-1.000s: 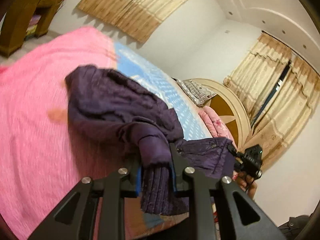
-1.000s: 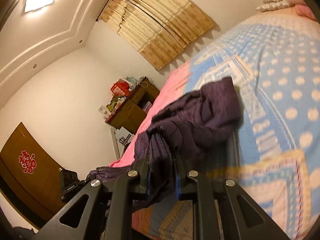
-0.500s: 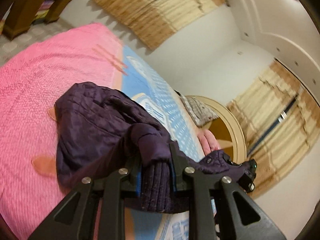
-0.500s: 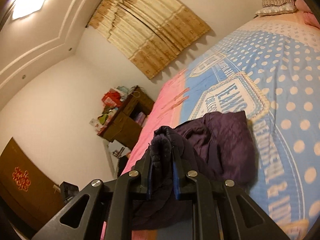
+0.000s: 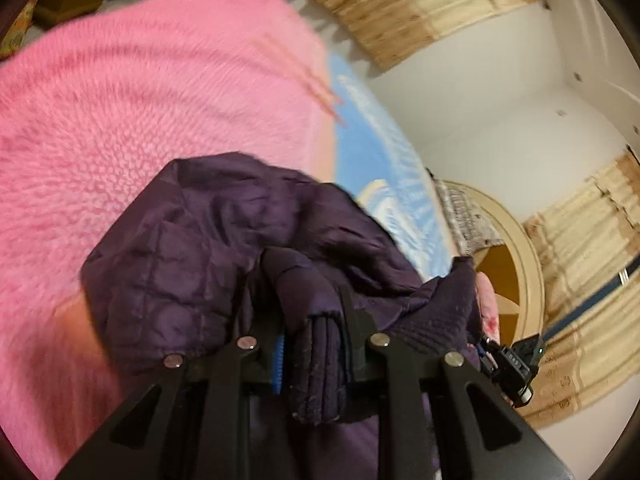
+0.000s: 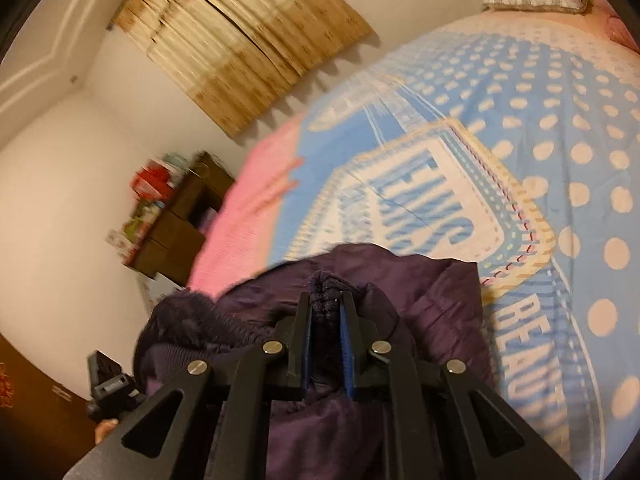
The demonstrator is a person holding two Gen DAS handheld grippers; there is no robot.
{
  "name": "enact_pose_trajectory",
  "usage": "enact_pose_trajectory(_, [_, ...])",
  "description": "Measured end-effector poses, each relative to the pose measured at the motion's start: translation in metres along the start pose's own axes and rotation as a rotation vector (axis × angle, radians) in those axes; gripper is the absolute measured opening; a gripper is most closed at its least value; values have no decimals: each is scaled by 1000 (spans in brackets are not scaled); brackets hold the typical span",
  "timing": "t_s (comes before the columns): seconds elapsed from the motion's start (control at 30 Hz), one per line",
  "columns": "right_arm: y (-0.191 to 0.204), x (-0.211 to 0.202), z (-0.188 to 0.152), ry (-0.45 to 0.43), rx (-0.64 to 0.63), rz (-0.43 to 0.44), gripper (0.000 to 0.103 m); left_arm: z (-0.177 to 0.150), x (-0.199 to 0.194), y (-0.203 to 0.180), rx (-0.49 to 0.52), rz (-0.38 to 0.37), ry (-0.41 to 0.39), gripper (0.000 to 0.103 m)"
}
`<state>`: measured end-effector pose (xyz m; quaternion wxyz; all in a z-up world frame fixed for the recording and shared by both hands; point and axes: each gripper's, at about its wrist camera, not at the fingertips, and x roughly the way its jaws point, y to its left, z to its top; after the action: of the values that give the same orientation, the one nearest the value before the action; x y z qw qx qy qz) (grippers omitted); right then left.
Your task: Fold large clothes
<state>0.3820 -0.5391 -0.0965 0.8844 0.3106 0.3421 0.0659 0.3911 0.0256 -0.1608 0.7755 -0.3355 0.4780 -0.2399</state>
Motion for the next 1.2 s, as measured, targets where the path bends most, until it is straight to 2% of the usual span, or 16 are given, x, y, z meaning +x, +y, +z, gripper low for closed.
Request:
enact_pose_trajectory(0.07, [-16,21,3,26,34,-3,20,4,11,6,-30,-21,20,23])
enact_pose_trajectory(0.13, [-22,23,5,18,61,3,38,4,7,2,-31,-30,13,27])
enact_pose_trajectory(0.17, [-20,19,4,7,56,14,56,2,2,-3,-19,-43,3,28])
enact_pose_trajectory(0.2, [-14,15,3,-5,32,13,70,-2,-6,-8,5,-39,-9,32])
enact_pose_trajectory(0.23, [-4,10,2,-20,-21,-4,74,-6,-14,-12,22,-27,-25,34])
enact_pose_trajectory(0.3, [19,0,-3,-40,-143,-61,75,-12,-31,-22,64,-26,-62,42])
enact_pose_trajectory(0.37, [38,-12,-10,-43,-220,-44,75,-18,-43,-28,67,-40,-95,52])
enact_pose_trajectory(0.43, [50,-26,-18,-52,-267,-24,75,-28,-64,-38,99,-38,-170,69])
enact_pose_trajectory(0.47, [53,-30,-22,-52,-286,-34,75,-29,-70,-41,124,-23,-204,74])
enact_pose_trajectory(0.53, [53,-29,-29,-31,-304,-68,75,-30,-86,-48,161,-22,-264,93])
enact_pose_trajectory(0.6, [48,-24,-34,9,-306,-83,75,-30,-94,-55,190,9,-276,93])
enact_pose_trajectory(0.67, [46,-21,-41,36,-318,-103,75,-29,-87,-58,236,33,-247,93])
enact_pose_trajectory(0.77, [54,-10,-51,95,-371,-75,75,-45,-68,-67,315,76,-192,93])
enact_pose_trajectory(0.9, [70,24,-74,201,-522,-196,75,-69,-30,-71,410,176,-113,94])
enact_pose_trajectory(1.0, [68,43,-79,194,-551,-256,75,-72,-8,-67,478,331,-152,94])
enact_pose_trajectory(1.2, [49,67,-55,135,-427,-303,75,-50,14,-55,453,410,-161,97])
